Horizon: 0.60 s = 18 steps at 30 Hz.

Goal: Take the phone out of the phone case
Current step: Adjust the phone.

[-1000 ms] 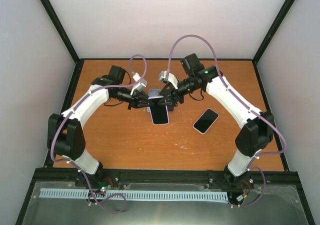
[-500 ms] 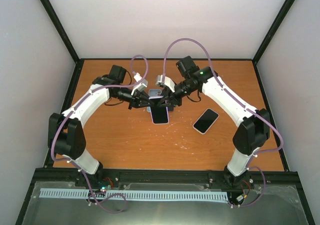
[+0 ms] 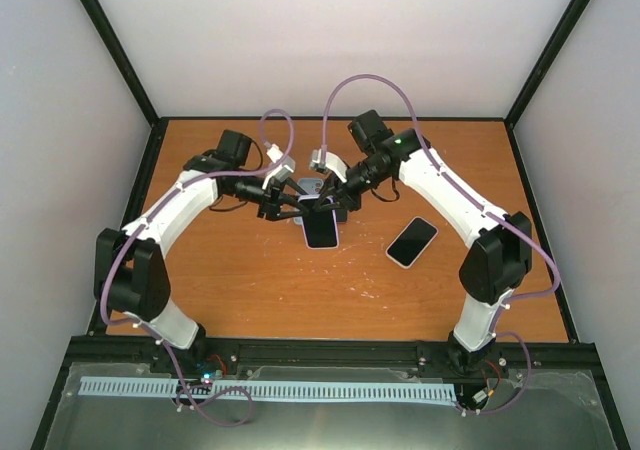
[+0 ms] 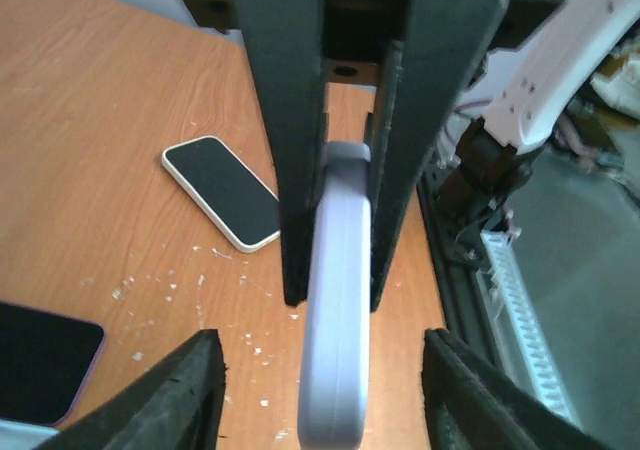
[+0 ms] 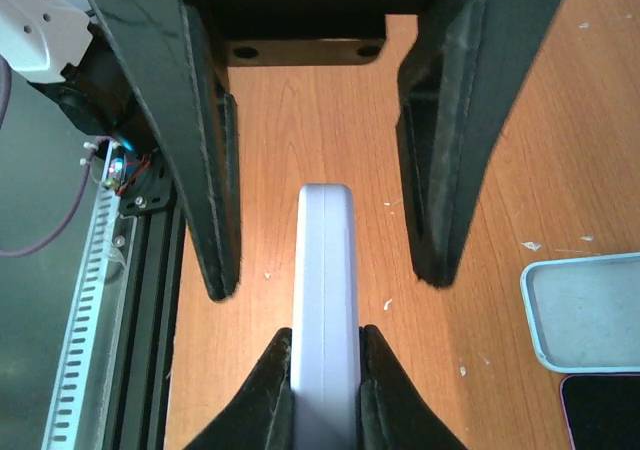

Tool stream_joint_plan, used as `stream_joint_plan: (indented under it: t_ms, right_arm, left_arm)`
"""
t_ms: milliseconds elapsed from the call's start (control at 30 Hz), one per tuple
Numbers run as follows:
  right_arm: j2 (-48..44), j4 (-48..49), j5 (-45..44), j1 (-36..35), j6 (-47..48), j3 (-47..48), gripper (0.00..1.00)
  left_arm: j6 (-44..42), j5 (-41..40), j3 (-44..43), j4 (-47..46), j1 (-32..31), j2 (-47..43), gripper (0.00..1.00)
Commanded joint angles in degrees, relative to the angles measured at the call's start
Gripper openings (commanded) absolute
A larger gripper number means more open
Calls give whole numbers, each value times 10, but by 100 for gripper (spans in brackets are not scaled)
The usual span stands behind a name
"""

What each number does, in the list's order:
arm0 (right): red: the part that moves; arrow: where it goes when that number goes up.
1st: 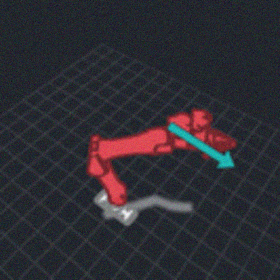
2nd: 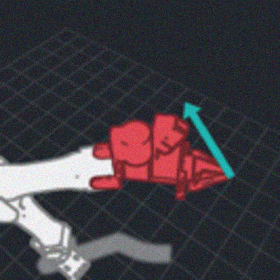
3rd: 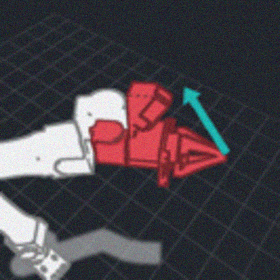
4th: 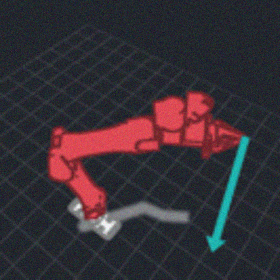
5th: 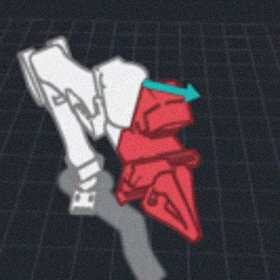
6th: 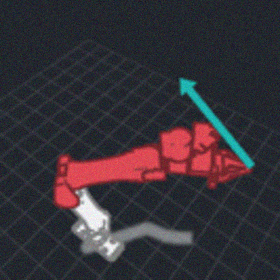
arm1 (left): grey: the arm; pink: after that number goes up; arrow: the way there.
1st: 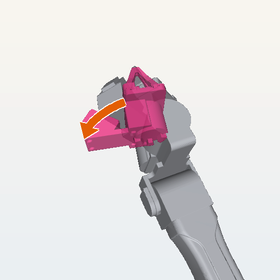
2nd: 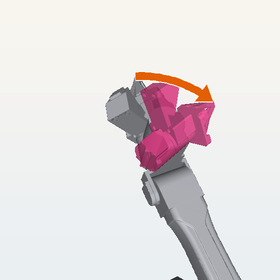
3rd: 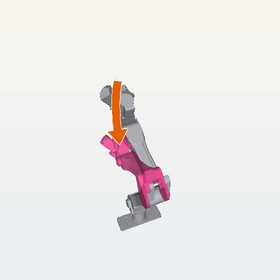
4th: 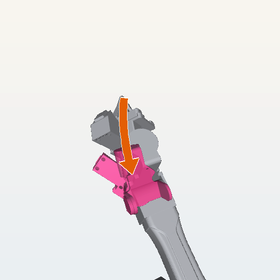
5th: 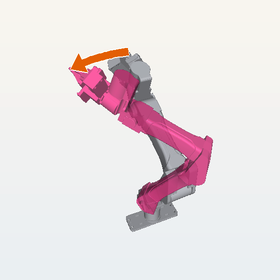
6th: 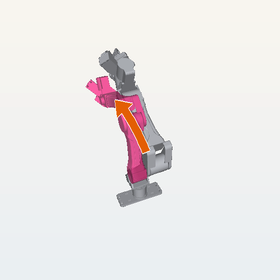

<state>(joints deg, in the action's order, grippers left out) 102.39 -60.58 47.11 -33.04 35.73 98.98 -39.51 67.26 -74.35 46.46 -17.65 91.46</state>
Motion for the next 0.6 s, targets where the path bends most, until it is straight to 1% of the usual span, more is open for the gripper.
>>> stream_joint_plan:
  t_ms: [0, 167, 233, 300, 433, 467, 500, 567]
  right_arm:
    - [-5, 15, 50, 18, -40, 26, 3]
    - [-15, 69, 103, 47, -119, 34, 3]
    - [-22, 99, 129, 55, -155, 35, 3]
    - [-28, 128, 149, 62, -191, 39, 3]
    - [-40, 182, 196, 78, -261, 43, 3]
    - [-44, 195, 210, 80, -271, 41, 3]
    - [-48, 201, 219, 81, -275, 40, 3]
    - [-56, 212, 238, 82, -283, 32, 3]
  left_arm:
    - [105, 41, 36, -91, 37, -49, 62]
    - [221, 39, 107, -217, 84, -117, 80]
    - [254, 39, 130, -256, 97, -145, 85]
    - [271, 34, 144, -275, 105, -162, 93]
    - [305, 33, 175, -284, 113, -192, 96]
    - [313, 34, 189, -289, 113, -202, 96]
    - [323, 34, 198, -297, 113, -213, 99]
    - [335, 35, 214, -310, 112, -231, 100]
